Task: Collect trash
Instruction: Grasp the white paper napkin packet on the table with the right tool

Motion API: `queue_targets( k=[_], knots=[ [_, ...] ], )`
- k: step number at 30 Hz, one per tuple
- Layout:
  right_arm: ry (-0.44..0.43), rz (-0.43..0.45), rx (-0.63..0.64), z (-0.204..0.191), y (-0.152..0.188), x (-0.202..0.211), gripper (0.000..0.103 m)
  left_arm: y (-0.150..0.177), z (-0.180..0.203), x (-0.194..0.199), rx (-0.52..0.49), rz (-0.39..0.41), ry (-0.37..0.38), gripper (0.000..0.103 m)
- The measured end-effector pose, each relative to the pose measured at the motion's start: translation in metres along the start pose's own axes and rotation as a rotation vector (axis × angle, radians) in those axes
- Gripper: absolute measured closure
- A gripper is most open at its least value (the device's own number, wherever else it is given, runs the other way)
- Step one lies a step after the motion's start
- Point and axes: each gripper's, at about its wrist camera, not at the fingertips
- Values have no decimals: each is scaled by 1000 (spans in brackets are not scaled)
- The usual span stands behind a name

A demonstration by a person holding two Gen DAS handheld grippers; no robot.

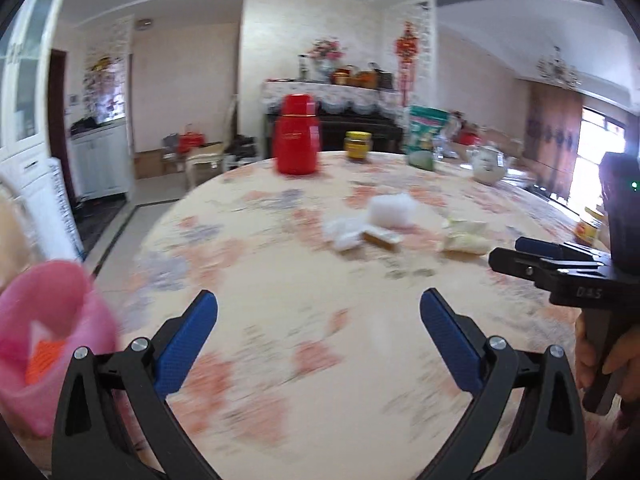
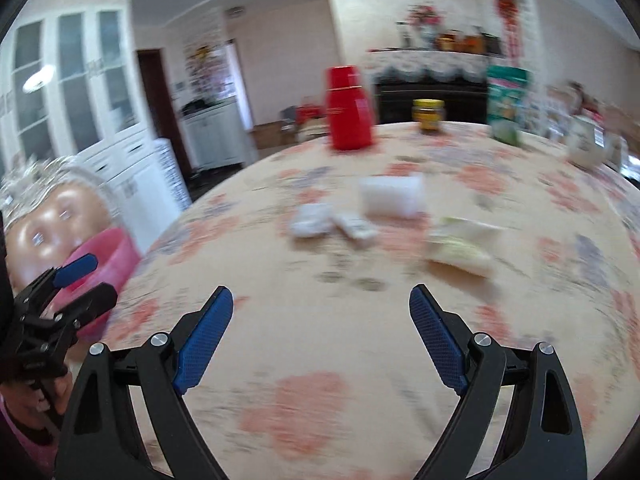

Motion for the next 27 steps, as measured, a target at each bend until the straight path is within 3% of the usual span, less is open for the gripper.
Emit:
queue_targets(
  k=[4, 14, 17, 27],
  knots=[
    [84, 16, -57, 44, -6, 1, 18, -19, 39, -47, -1, -38, 64, 5],
    [212, -23, -150, 110, -36, -49, 18, -47, 74, -159, -53, -94, 76, 5],
    [241, -56, -139, 115, -43, -69, 18, -47, 76, -174, -58, -121, 84, 5],
    [322, -139, -85, 107, -49, -118, 18, -39, 33, -174, 143, -112, 223, 5]
  ],
)
Point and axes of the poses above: each gripper's, at about its wrist camera, not at the fingertips, and x roughly against the way its jaws point, z to its right, y to its underside, and after that the axes turned 9 degrees about -x, right-handed
